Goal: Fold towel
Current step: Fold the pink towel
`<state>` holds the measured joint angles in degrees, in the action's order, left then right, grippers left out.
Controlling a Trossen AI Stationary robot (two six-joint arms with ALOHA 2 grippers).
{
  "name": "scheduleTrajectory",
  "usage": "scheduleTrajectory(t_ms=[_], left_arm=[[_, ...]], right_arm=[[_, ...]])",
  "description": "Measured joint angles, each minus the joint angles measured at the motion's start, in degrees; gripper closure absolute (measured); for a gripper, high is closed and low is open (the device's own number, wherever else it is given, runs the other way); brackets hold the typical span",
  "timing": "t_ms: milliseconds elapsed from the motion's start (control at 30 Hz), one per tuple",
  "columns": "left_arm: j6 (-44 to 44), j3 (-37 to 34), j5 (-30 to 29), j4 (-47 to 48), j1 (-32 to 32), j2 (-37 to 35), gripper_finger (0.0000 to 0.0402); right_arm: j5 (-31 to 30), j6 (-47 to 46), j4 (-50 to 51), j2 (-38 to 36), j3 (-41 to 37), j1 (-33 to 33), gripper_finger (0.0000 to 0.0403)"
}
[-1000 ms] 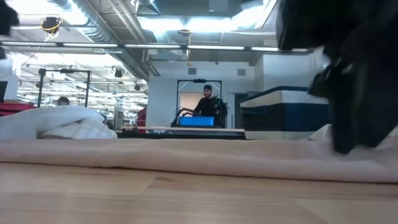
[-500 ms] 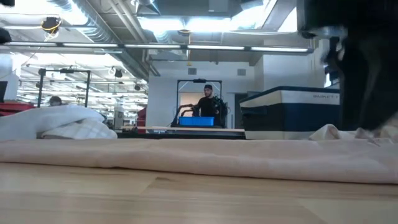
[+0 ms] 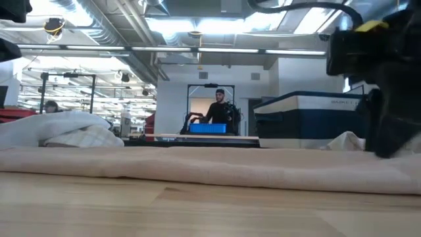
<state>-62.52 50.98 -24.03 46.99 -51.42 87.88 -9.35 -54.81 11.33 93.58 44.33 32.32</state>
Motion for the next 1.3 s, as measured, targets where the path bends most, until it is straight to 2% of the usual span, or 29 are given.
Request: scheduleTrajectory(t_ms=[133,300,500,667,800,900,1067,1300], left_arm=[[-0.03,0.00,-0.01,0.01,0.01,0.00,0.0259],[-0.03,0.00,-0.02,0.03,0.01,0.00,0.0259],[1.07,0.04,-0.95,0.12,0.76,0.00,0.0259],[4.21,0.94,-3.66,0.80,3.66,-0.72,0.0259],[2.88,0.94,-3.75,7.93,7.76,-1.31,0.0259],[2.34,0.64,-0.67,11.60,10.99,-1.56,0.0259],[1.20,-3.93,5.11,8.90,16.14,-4.21,0.0259],[-7.10,-15.59,5.89,0.81,20.16,-16.06,0.0259]], right_arm=[[1.50,0.74,-7.32,-0.06,-0.98,1.15,0.0222],[3.39,1.05,-8.75,-0.01,-1.00,1.46,0.0222],[1.76,1.72,-10.21,0.33,-1.02,1.42,0.0222],[0.00,3.66,-13.01,0.33,-1.00,1.42,0.0228],[-2.72,3.69,-13.03,0.33,-1.00,1.42,0.0241],[-3.44,3.63,-12.89,0.33,-1.00,1.42,0.0247],[-3.90,3.66,-12.69,0.33,-1.00,1.42,0.0249],[-5.16,3.68,-12.32,0.33,-1.00,1.42,0.0249]])
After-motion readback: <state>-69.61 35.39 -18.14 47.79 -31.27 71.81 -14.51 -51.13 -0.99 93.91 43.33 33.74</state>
